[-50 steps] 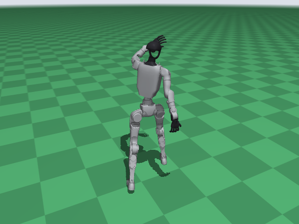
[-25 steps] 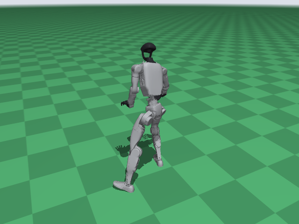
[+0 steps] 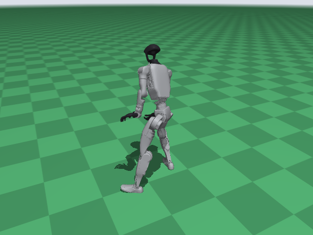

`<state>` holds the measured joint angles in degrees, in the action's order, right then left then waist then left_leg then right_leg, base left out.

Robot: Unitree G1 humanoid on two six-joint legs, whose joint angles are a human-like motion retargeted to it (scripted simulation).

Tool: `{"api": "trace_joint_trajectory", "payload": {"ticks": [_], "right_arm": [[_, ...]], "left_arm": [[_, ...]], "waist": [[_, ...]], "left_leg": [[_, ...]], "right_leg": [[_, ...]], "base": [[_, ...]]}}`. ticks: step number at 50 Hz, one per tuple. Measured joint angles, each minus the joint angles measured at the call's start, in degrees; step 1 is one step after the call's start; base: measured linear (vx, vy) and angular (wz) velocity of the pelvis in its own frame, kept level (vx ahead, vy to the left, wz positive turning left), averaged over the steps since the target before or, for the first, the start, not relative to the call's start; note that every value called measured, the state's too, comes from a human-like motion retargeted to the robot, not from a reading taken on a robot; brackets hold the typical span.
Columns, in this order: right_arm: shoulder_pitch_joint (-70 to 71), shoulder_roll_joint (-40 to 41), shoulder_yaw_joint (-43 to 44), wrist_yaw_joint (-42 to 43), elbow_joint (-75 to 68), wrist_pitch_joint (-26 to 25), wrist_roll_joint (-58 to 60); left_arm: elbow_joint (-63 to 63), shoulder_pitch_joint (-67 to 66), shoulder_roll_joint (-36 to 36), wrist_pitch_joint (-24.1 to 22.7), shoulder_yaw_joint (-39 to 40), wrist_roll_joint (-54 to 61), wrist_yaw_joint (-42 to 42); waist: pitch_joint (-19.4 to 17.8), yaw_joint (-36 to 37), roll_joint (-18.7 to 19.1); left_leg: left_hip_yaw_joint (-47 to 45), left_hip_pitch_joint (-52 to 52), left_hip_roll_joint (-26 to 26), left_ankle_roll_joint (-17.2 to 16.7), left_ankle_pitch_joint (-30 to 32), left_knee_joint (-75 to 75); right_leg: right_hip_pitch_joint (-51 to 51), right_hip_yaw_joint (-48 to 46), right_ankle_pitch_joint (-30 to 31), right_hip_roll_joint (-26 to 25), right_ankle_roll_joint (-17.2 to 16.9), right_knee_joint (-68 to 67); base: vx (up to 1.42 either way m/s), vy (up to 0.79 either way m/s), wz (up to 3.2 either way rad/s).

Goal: Kungfu

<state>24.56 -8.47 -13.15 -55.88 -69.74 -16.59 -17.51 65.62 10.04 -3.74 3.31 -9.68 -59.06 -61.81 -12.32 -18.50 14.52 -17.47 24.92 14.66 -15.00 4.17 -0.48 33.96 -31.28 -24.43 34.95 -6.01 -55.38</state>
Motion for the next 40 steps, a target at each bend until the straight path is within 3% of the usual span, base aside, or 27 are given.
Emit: {"api": "trace_joint_trajectory", "payload": {"ticks": [8, 15, 17, 24, 25, 28, 30, 32, 34, 35, 36, 40], "right_arm": [[2.31, -5.06, 0.26, 5.26, 2.90, 3.66, 0.28], [5.66, -7.98, -4.34, 6.86, 10.84, 4.03, -0.45], [7.42, -8.36, -5.34, 6.57, 14.16, 4.86, 0.49], [14.51, -7.48, -7.57, 6.04, 26.20, 9.99, 2.82], [15.34, -7.12, -8.12, 6.99, 27.85, 11.31, 2.56], [16.81, -6.04, -10.05, 10.82, 31.40, 15.52, 1.17], [17.39, -6.56, -10.75, 12.24, 33.89, 16.95, 1.07], [17.44, -7.48, -10.11, 13.25, 37.72, 18.86, 2.01], [16.43, -9.08, -8.61, 16.10, 42.43, 22.48, 2.68], [15.75, -10.25, -7.71, 18.31, 45.08, 24.67, 2.84], [14.59, -11.07, -6.86, 21.58, 47.67, 27.50, 3.82], [7.02, -11.77, -3.53, 41.76, 57.64, 40.68, 13.38]], "left_arm": [[-3.00, -1.20, 1.14, 2.63, 0.02, 4.05, 0.35], [-9.20, -7.63, 1.35, 3.07, 3.68, 9.21, 2.37], [-11.55, -10.18, 1.08, 2.15, 6.03, 10.43, 4.18], [-21.23, -17.96, -3.49, -4.83, 19.44, 10.17, 12.95], [-23.04, -18.52, -4.98, -6.69, 21.94, 9.60, 15.26], [-27.76, -18.65, -11.23, -18.26, 30.94, 11.98, 31.11], [-29.62, -16.42, -16.22, -26.56, 35.90, 18.25, 47.88], [-30.93, -11.58, -20.85, -26.80, 36.70, 30.73, 64.40], [-32.73, -6.23, -25.52, -24.36, 33.87, 41.55, 74.67], [-33.77, -3.40, -28.19, -22.99, 31.86, 46.55, 78.33], [-34.45, -0.40, -30.12, -22.15, 29.45, 49.75, 80.13], [-35.98, 12.02, -33.70, -16.45, 19.47, 60.55, 88.42]], "waist": [[0.88, 3.32, -1.36], [1.63, 12.72, 0.17], [2.39, 15.83, 0.24], [6.60, 24.55, -2.78], [7.41, 24.93, -3.12], [11.49, 22.84, -2.94], [13.12, 19.68, -2.74], [12.52, 17.43, -3.57], [11.77, 14.83, -4.19], [11.39, 13.11, -3.99], [11.11, 10.78, -3.55], [10.51, 3.30, -3.90]], "left_leg": [[0.87, 1.93, 1.71, 0.00, 0.05, 3.58], [-3.05, 5.70, 11.40, 0.03, 2.66, 13.28], [-6.51, 6.10, 12.37, 2.38, 0.79, 16.22], [0.05, 6.66, 4.54, 7.69, -10.40, 25.00], [0.88, 6.98, 3.44, 7.90, -11.84, 26.21], [4.77, 5.43, -1.54, 8.34, -15.68, 26.25], [8.68, 2.96, -5.81, 8.28, -15.56, 24.19], [11.29, -0.67, -9.36, 7.25, -14.25, 21.34], [14.05, -4.84, -12.22, 5.80, -12.71, 17.65], [15.72, -6.74, -12.99, 5.09, -12.16, 16.08], [16.94, -8.35, -13.37, 4.97, -11.76, 14.78], [20.07, -14.35, -15.23, 5.64, -11.02, 10.76]], "right_leg": [[-7.06, -2.82, 2.58, -3.06, -0.33, 6.78], [-19.42, -8.39, 7.48, -14.28, 1.69, 21.95], [-22.55, -9.19, 10.30, -15.85, 2.03, 27.26], [-32.42, -8.04, 20.72, -15.86, 1.51, 44.87], [-34.52, -8.88, 21.36, -15.89, 0.92, 47.44], [-40.16, -9.59, 11.63, -19.30, 2.34, 52.14], [-41.58, -0.76, 9.64, -22.53, 8.28, 50.78], [-39.17, 18.79, 11.21, -27.19, 8.00, 44.55], [-36.24, 32.20, 9.76, -34.36, 0.14, 38.92], [-34.80, 34.16, 8.80, -37.35, -4.29, 36.89], [-32.97, 30.97, 8.81, -37.77, -4.98, 35.91], [-22.83, 24.10, 10.35, -39.80, -0.35, 35.06]], "base": [[0.17, 0.06, 0.31], [0.29, 0.06, 0.28], [0.38, 0.39, 0.34], [0.52, 0.57, 0.39], [0.66, 0.59, 0.97], [0.79, 0.72, 1.64], [0.71, 0.50, 2.33], [0.60, 0.41, 2.01], [0.61, 0.44, 2.06], [0.47, 0.20, 2.33], [0.43, 0.12, 2.34], [0.45, 0.09, 1.74]]}}
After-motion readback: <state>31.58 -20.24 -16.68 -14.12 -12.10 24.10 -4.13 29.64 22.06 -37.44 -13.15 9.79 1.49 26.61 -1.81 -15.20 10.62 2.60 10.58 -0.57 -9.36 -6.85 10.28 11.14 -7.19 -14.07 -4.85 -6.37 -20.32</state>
